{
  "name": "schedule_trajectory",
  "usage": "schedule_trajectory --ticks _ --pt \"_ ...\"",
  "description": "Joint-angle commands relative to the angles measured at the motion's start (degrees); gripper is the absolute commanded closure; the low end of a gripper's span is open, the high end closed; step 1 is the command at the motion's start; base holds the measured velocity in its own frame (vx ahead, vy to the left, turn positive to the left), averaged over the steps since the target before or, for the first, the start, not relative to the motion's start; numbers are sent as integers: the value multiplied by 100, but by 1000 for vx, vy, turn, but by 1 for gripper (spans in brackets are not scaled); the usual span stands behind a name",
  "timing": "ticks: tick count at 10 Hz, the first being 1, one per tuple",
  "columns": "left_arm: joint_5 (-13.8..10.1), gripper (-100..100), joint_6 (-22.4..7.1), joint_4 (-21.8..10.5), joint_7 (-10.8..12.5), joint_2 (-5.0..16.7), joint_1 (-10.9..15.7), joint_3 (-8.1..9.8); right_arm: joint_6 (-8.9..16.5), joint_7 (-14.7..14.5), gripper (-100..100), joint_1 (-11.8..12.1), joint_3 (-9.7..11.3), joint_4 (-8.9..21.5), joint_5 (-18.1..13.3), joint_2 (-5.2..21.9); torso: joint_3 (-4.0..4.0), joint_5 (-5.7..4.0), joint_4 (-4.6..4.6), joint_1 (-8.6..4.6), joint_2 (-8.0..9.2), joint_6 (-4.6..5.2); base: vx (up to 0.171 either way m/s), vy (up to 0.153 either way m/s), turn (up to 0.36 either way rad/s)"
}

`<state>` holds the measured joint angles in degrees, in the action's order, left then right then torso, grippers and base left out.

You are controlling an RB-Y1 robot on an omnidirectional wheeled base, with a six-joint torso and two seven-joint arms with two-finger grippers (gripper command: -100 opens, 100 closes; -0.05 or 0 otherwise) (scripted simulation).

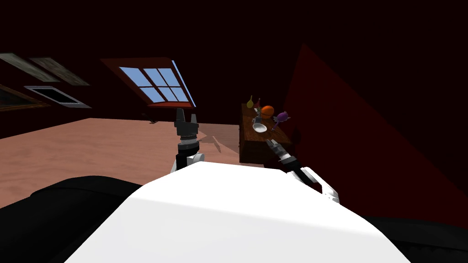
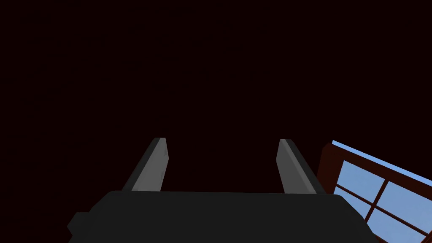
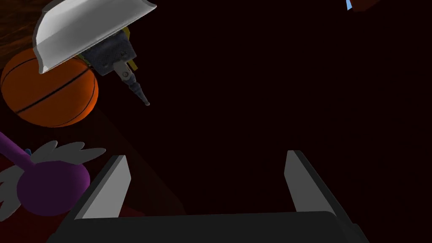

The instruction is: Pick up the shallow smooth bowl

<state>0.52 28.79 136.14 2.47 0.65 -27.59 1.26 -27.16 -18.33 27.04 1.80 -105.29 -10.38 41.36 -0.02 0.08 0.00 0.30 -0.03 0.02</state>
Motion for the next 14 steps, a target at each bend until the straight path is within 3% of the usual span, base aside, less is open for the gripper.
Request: schedule_trajectory --ticks 1,2,3,4,9,14 --pt "0 0 0 0 0 0 0 0 12 -156 -100 21 32 242 -214 286 0 0 0 0 0 0 22 118 113" --pt "0 0 0 0 0 0 0 0 12 -156 -100 21 32 242 -214 374 -1 1 0 9 -1 -2 15 92 55" --pt "0 0 0 0 0 0 0 0 34 -272 -100 17 55 464 -396 573 1 1 0 2 2 1 33 94 117" --pt "0 0 0 0 0 0 0 0 34 -272 -100 17 55 464 -396 697 -2 0 0 2 -3 -2 32 102 53" --pt "0 0 0 0 0 0 0 0 96 -622 -100 12 130 1134 -949 1543 -1 0 0 -2 -2 1 35 101 87" --pt "0 0 0 0 0 0 0 0 133 -846 -100 12 181 1565 -1307 2311 -4 0 -2 2 -8 -1 40 91 75"
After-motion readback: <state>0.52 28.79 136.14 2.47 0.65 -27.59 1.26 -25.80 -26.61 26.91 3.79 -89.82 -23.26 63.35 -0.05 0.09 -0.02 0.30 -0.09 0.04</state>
